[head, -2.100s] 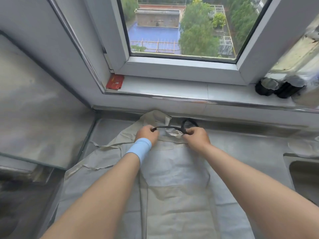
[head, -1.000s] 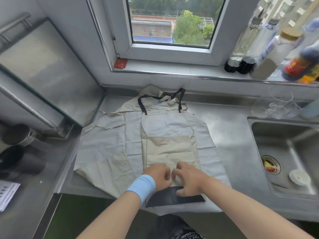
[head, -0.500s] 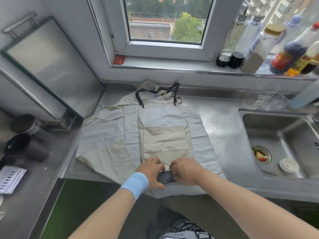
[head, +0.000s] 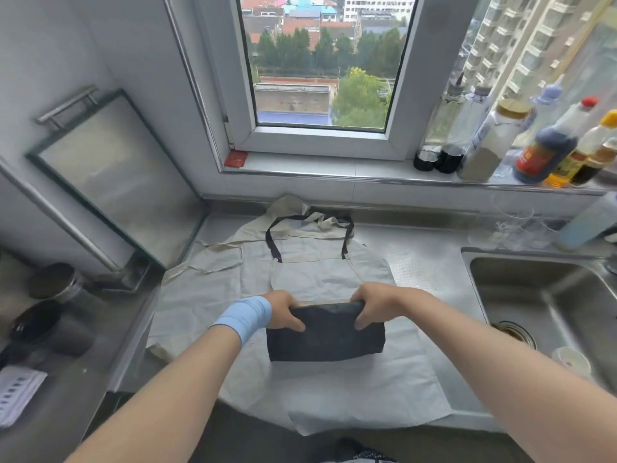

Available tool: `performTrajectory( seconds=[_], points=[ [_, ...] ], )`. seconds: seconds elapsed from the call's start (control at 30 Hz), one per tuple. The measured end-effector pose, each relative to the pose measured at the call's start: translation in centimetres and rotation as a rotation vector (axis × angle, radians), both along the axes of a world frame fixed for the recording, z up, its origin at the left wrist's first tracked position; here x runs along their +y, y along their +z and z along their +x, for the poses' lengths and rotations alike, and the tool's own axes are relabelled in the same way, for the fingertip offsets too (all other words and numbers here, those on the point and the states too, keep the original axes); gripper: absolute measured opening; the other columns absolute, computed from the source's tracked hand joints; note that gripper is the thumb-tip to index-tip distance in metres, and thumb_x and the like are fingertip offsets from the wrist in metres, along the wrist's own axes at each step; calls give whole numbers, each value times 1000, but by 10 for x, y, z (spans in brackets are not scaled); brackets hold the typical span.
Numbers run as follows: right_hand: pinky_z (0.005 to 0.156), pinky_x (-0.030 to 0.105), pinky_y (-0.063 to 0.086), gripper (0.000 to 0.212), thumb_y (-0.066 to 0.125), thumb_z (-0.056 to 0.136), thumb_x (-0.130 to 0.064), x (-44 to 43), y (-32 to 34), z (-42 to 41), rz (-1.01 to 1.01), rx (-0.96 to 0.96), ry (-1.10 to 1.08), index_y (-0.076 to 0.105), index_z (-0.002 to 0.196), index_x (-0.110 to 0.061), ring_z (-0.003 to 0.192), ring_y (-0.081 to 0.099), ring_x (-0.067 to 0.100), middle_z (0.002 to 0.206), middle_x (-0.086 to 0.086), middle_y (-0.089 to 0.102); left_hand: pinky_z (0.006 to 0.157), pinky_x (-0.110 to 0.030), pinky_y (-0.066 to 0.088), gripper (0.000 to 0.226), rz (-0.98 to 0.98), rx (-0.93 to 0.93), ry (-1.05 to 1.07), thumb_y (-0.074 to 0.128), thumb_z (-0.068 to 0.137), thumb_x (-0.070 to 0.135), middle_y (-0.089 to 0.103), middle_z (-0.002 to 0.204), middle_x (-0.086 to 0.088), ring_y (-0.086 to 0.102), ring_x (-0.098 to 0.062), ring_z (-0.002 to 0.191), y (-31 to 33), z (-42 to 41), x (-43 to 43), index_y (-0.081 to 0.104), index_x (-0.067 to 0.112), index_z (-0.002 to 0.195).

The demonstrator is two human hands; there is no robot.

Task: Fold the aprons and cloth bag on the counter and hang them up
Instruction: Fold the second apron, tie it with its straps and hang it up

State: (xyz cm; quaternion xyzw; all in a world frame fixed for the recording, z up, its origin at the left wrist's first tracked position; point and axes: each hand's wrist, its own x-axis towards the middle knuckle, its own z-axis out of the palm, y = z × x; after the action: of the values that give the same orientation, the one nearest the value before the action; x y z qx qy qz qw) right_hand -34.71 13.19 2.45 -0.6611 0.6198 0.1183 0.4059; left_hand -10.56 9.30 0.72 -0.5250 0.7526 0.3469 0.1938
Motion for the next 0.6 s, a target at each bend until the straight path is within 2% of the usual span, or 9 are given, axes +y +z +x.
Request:
performTrajectory(
  seconds=[0.07, 0.17, 0.27, 0.37, 0.43, 0.5, 0.6],
  points=[
    [56, 26, 41, 13, 71, 72, -28, -19, -2, -4, -127, -16, -83, 61, 74, -19, 64, 54, 13, 70, -5, 58, 64, -26, 42, 25, -93, 48, 49, 68, 79, 43, 55, 74, 1, 52, -20, 70, 1, 4, -21, 60, 20, 77],
    [58, 25, 41, 14, 72, 78, -32, -48, -15, -7, -288, -39, -195, 63, 81, -22, 71, 56, 13, 76, -7, 60, 65, -29, 42, 29, -227, 66, 133, 66, 80, 44, 52, 71, 1, 52, -23, 75, -9, 8, -49, 53, 20, 70],
    [60, 19, 35, 17, 72, 84, -35, -75, -35, -7, -373, -29, -196, 61, 81, -22, 82, 54, 14, 86, -8, 57, 76, -33, 46, 36, -310, 68, 133, 64, 82, 45, 55, 89, 0, 53, -26, 95, -26, 6, -75, 42, 24, 64],
    [66, 26, 38, 24, 69, 87, -31, -103, -59, -7, -353, -61, -230, 52, 73, -23, 84, 54, 17, 90, -6, 52, 80, -35, 46, 29, -291, 87, 161, 62, 86, 43, 57, 99, -2, 55, -27, 100, -45, 2, -103, 47, 20, 75],
    [72, 31, 43, 23, 67, 88, -31, -118, -77, -7, -328, -42, -263, 52, 74, -21, 85, 55, 19, 96, -2, 53, 77, -32, 45, 22, -248, 85, 207, 61, 87, 40, 62, 103, -4, 57, -26, 96, -59, 0, -120, 52, 21, 83],
    [78, 35, 46, 21, 66, 88, -34, -129, -93, -8, -330, 11, -278, 53, 77, -22, 88, 55, 21, 103, 1, 53, 84, -33, 46, 17, -264, 59, 238, 61, 88, 37, 61, 112, -1, 57, -24, 101, -70, -2, -131, 58, 21, 96],
    [86, 38, 46, 17, 64, 87, -37, -141, -111, -10, -348, 67, -286, 57, 86, -21, 101, 51, 23, 108, 0, 47, 100, -33, 36, 33, -519, 3, 180, 60, 89, 29, 50, 132, 6, 46, -20, 123, -85, -12, -134, 54, 27, 121]
  ],
)
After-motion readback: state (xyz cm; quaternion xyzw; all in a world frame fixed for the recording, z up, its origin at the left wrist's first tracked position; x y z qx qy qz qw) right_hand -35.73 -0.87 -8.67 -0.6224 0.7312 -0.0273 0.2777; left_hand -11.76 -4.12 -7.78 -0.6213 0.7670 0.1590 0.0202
